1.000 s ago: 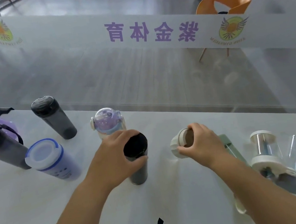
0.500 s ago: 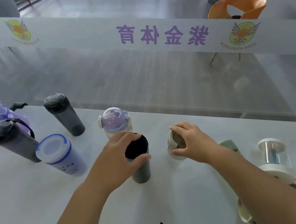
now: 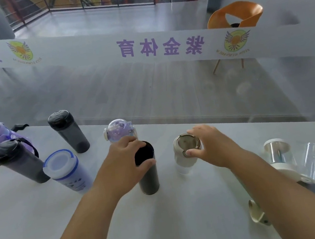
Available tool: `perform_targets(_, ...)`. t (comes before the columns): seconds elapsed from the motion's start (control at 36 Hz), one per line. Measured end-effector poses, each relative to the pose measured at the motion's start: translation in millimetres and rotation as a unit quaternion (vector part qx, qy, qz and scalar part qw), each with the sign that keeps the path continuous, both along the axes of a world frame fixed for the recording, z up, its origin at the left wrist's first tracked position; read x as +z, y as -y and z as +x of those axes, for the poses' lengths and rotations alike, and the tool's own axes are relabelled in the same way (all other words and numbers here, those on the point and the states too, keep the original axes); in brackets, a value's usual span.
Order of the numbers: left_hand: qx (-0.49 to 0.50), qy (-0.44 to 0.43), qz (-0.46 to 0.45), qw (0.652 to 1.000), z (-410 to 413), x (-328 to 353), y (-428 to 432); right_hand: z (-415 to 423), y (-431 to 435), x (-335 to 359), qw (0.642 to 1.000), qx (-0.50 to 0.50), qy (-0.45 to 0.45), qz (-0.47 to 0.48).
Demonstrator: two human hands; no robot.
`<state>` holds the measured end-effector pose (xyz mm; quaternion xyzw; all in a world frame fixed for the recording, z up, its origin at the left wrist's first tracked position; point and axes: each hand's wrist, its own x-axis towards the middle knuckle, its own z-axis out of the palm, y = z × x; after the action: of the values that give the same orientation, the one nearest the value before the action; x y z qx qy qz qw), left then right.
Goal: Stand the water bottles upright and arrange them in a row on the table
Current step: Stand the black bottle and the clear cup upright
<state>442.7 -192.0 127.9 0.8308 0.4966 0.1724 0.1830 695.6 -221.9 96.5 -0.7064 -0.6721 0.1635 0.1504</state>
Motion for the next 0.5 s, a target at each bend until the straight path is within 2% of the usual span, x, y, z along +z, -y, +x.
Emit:
perform_targets(0.17, -0.044, 0.032, 0.077, 0.996, 3.1, 19.9, 21.2, 9.6, 55.8, 7.6, 0.997, -0.073, 0.018, 0.034)
perform_targets(0.33, -0.110, 0.013, 0.009, 0.994, 14.3, 14.6, 54.5, 15.0, 122.8, 0.9, 0.990, -0.136, 0.019, -0.029)
perform_targets(0.5, -0.173, -0.056, -0.043, 0.982, 32.8, -13.4, 80.4, 20.9, 181.4, -8.9, 0.978, -0.172, 0.015, -0.113)
